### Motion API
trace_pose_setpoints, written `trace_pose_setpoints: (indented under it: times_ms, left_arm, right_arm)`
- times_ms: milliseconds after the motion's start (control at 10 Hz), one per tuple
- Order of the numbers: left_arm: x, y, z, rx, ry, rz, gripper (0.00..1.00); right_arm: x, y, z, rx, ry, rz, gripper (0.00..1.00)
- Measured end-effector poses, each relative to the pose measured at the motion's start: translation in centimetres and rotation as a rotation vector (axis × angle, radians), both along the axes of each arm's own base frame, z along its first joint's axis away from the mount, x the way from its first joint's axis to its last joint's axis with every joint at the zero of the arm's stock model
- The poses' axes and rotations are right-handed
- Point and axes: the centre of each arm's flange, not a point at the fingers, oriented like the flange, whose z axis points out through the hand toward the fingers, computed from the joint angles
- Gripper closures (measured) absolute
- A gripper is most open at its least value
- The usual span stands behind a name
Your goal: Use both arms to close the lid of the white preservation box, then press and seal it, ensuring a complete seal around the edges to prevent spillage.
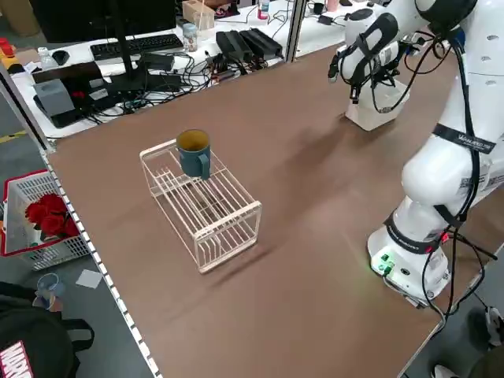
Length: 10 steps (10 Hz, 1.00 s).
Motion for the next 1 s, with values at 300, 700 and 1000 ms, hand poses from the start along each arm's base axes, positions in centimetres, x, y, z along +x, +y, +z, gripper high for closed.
trace_pose_setpoints:
  times_ms: [300,700,1000]
  left_arm:
    - [-0.04,0.08,-0.04,-0.007,0.004,0.014,0.99]
    - [-0.11,0.18,-0.09,-0.016,0.005,0.032,0.99]
    - [-0.20,0.18,-0.11,-0.017,0.001,0.034,0.99]
  right_arm:
    - [0.00,0.00,0.00,0.000,0.000,0.000,0.98]
    - [0.00,0.00,0.00,0.000,0.000,0.000,0.98]
    - [0.00,0.00,0.00,0.000,0.000,0.000,0.98]
